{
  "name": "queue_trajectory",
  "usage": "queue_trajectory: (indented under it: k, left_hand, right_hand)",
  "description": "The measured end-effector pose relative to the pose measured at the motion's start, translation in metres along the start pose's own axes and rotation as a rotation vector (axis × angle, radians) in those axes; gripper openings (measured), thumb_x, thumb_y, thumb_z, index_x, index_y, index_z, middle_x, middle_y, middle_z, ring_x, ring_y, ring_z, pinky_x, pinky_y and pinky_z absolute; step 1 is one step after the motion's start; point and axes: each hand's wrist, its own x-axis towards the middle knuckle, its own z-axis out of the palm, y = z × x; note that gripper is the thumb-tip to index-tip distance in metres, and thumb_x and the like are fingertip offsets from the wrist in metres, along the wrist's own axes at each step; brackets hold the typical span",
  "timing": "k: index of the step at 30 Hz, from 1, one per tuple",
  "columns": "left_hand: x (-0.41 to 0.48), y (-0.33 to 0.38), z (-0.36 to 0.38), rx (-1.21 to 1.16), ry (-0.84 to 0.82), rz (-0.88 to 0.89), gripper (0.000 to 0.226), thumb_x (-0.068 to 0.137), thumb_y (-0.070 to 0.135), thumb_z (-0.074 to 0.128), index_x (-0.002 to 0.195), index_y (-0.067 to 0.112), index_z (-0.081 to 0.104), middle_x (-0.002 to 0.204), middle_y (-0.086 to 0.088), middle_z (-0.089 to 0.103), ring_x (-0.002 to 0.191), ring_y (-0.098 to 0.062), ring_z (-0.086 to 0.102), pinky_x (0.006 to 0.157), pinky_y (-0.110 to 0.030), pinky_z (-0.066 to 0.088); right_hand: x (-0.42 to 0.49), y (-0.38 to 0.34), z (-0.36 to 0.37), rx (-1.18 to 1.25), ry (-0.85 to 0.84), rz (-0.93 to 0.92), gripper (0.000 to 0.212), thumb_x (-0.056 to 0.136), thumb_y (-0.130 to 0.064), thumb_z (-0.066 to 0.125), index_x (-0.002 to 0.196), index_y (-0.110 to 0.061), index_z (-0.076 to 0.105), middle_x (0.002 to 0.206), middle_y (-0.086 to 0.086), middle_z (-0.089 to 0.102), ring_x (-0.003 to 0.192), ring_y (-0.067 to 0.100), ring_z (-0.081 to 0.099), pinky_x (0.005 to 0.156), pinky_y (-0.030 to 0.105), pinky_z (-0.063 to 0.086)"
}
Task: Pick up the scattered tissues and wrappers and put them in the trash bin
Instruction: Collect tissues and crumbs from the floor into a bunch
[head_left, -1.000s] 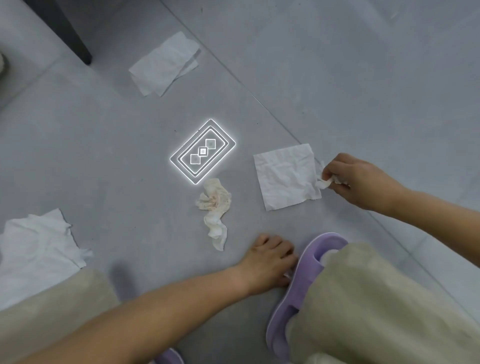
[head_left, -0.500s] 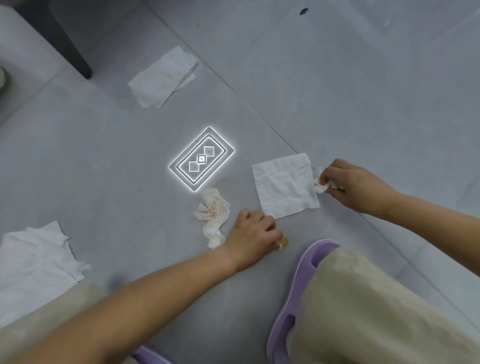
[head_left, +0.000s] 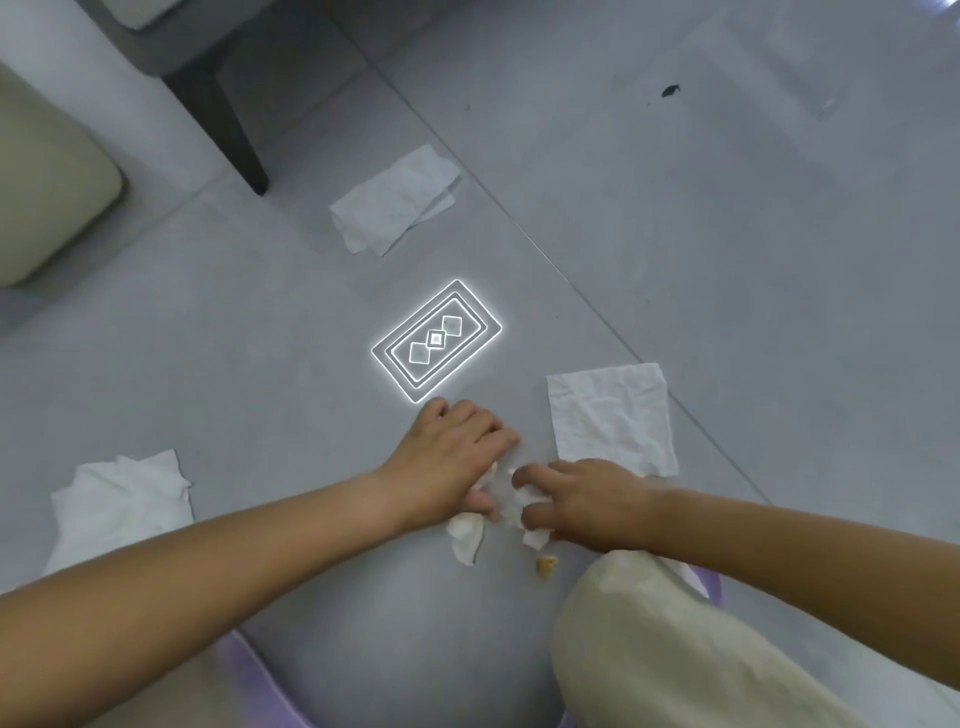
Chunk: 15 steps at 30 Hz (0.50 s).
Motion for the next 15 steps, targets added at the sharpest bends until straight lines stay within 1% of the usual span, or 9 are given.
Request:
queue_trajectory:
  k: [2, 4, 6, 7, 9, 10, 11, 13, 15]
  left_hand:
    - [-0.009, -0.017, -0.016, 0.017, 0.017, 0.001, 0.074, 0.064, 0.063, 0.066, 0.126, 0.025, 0.051, 0.123, 0.005, 0.054, 0.113, -0.021, 0.048, 0.090, -0.035, 0.027]
    - [-0.019, -0.034, -0.035, 0.032, 0.020, 0.019, 0.069, 0.066, 0.062, 0.065, 0.122, 0.024, 0.055, 0.121, 0.004, 0.056, 0.111, -0.022, 0.050, 0.091, -0.036, 0.028]
    - [-0.026, -0.051, -0.060, 0.118, 0.026, 0.066, 0.064, 0.064, 0.059, 0.069, 0.115, 0.021, 0.060, 0.116, 0.001, 0.061, 0.106, -0.024, 0.056, 0.089, -0.039, 0.034]
    - [-0.030, -0.062, -0.072, 0.157, 0.025, 0.087, 0.063, 0.063, 0.057, 0.072, 0.114, 0.021, 0.060, 0.115, 0.000, 0.061, 0.106, -0.025, 0.056, 0.089, -0.040, 0.035]
    - [-0.038, -0.086, -0.097, 0.196, 0.040, 0.083, 0.063, 0.064, 0.053, 0.075, 0.116, 0.022, 0.059, 0.119, -0.001, 0.059, 0.109, -0.026, 0.054, 0.091, -0.042, 0.031]
    - [-0.042, -0.100, -0.110, 0.220, 0.070, 0.066, 0.062, 0.064, 0.053, 0.075, 0.116, 0.022, 0.059, 0.120, -0.002, 0.059, 0.110, -0.027, 0.054, 0.091, -0.042, 0.029]
    - [-0.045, -0.114, -0.123, 0.256, 0.102, 0.040, 0.062, 0.065, 0.052, 0.075, 0.117, 0.021, 0.059, 0.122, -0.003, 0.058, 0.111, -0.028, 0.053, 0.091, -0.042, 0.028]
    - [-0.057, -0.139, -0.154, 0.339, 0.171, -0.014, 0.065, 0.065, 0.053, 0.075, 0.118, 0.019, 0.058, 0.125, -0.008, 0.056, 0.114, -0.031, 0.050, 0.091, -0.044, 0.028]
    - [-0.075, -0.175, -0.185, 0.373, 0.298, -0.144, 0.071, 0.067, 0.059, 0.071, 0.122, 0.018, 0.053, 0.129, -0.012, 0.051, 0.115, -0.034, 0.045, 0.091, -0.045, 0.027]
  right_hand:
    - [0.007, -0.001, -0.002, -0.224, -0.050, -0.069, 0.025, 0.072, -0.040, 0.068, 0.097, -0.039, 0.063, 0.111, -0.002, 0.066, 0.065, 0.016, 0.061, 0.041, 0.023, 0.048]
    - [0.011, 0.000, -0.002, -0.284, -0.050, -0.124, 0.021, 0.068, -0.042, 0.070, 0.088, -0.040, 0.064, 0.095, -0.009, 0.068, 0.057, 0.010, 0.058, 0.036, 0.019, 0.043]
    - [0.016, -0.001, -0.005, -0.288, -0.053, -0.148, 0.016, 0.066, -0.036, 0.072, 0.079, -0.032, 0.064, 0.086, -0.007, 0.066, 0.054, 0.011, 0.057, 0.037, 0.020, 0.044]
    - [0.019, -0.001, -0.005, -0.277, -0.071, -0.147, 0.014, 0.069, -0.030, 0.070, 0.081, -0.026, 0.063, 0.087, -0.002, 0.065, 0.058, 0.014, 0.059, 0.040, 0.022, 0.047]
    - [0.026, -0.002, -0.003, -0.199, -0.125, -0.121, 0.016, 0.085, -0.016, 0.054, 0.099, -0.011, 0.055, 0.106, 0.013, 0.055, 0.076, 0.029, 0.058, 0.057, 0.035, 0.052]
    - [0.029, -0.001, 0.002, -0.184, -0.124, -0.104, 0.019, 0.090, -0.012, 0.044, 0.107, -0.008, 0.049, 0.112, 0.018, 0.048, 0.083, 0.034, 0.055, 0.063, 0.041, 0.050]
    - [0.029, -0.002, 0.003, -0.145, -0.153, -0.081, 0.020, 0.091, -0.010, 0.039, 0.111, -0.008, 0.045, 0.115, 0.019, 0.044, 0.086, 0.036, 0.053, 0.066, 0.044, 0.047]
    - [0.030, -0.005, -0.002, -0.036, -0.156, -0.002, 0.022, 0.091, -0.009, 0.038, 0.113, -0.009, 0.044, 0.117, 0.017, 0.042, 0.089, 0.034, 0.051, 0.071, 0.045, 0.046]
    - [0.030, -0.006, -0.014, 0.044, -0.134, 0.054, 0.022, 0.091, -0.011, 0.039, 0.112, -0.011, 0.045, 0.118, 0.012, 0.042, 0.092, 0.030, 0.052, 0.076, 0.039, 0.044]
